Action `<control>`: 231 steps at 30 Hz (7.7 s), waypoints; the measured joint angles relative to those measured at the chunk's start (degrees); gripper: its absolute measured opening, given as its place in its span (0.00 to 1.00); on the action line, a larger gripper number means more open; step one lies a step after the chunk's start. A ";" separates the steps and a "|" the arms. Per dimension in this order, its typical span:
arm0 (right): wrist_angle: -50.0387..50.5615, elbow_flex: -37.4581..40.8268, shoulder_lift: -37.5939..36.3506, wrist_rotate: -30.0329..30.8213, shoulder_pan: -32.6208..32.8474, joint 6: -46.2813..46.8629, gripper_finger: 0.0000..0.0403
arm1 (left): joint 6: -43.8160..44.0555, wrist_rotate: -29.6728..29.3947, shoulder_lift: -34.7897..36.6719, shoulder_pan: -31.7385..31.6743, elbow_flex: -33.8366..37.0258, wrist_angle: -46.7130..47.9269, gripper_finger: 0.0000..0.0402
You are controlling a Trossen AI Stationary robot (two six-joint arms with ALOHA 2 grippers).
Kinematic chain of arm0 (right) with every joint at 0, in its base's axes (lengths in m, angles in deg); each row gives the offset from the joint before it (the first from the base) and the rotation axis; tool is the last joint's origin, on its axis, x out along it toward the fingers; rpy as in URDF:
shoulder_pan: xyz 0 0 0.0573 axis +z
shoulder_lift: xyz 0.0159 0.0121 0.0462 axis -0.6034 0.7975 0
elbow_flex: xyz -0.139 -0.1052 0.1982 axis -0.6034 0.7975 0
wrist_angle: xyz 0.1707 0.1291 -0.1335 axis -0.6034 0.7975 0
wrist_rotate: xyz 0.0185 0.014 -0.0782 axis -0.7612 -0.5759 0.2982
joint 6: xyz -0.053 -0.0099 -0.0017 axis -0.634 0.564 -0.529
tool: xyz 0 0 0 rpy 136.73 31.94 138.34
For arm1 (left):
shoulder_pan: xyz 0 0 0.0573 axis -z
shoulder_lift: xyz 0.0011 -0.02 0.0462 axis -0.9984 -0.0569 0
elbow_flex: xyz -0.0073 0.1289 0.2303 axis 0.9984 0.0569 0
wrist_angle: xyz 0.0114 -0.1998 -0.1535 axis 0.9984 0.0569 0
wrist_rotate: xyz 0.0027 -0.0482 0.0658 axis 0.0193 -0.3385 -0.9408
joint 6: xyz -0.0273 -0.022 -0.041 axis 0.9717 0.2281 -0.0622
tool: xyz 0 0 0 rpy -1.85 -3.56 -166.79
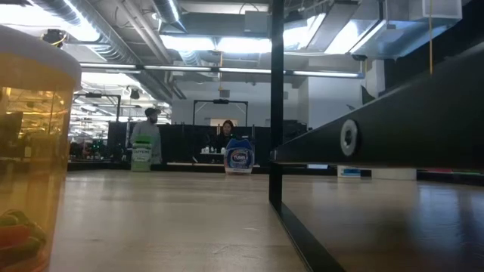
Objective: Pick and place medicine bottles onto shelf by color
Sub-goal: Put the bottom left white pill bottle onto the shelf
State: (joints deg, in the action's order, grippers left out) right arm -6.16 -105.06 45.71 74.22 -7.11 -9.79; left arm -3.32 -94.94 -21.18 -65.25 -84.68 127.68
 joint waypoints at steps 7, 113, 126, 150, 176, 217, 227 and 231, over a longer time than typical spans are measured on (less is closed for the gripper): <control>-0.20 0.00 -3.68 10.08 1.02 6.38 0.54 | -8.87 1.12 0.05 -5.83 -5.35 0.14 0.41; -0.06 9.03 -1.28 -1.48 -6.23 4.12 0.54 | -8.13 -1.90 -24.49 -4.12 -24.93 -4.89 0.41; -1.35 9.03 -1.28 -1.03 -6.22 4.06 0.51 | -8.13 -1.90 -24.49 -4.12 -24.93 -4.77 0.41; -1.61 9.03 -1.30 -1.29 -6.16 2.66 0.41 | -8.36 0.56 -24.49 -4.25 -24.95 -4.85 0.46; -1.54 9.03 -1.37 -1.00 -6.19 2.40 0.41 | -10.93 1.07 -24.49 -4.71 -24.95 -6.47 0.50; 3.10 9.05 -9.23 7.10 -2.60 3.60 0.41 | -12.63 -8.13 -17.36 -3.23 -24.95 -3.65 0.49; 7.75 9.05 -10.92 14.05 5.15 10.81 0.41 | -12.15 -10.16 -14.69 -0.23 -24.87 -1.70 0.49; 12.37 9.05 -12.56 17.51 7.07 14.29 0.41 | -11.81 -10.98 -14.26 0.72 -25.04 -2.24 0.49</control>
State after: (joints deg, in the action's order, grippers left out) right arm 6.21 -96.01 33.15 91.74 -0.05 4.50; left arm -15.13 -105.92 -35.44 -64.54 -109.72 125.44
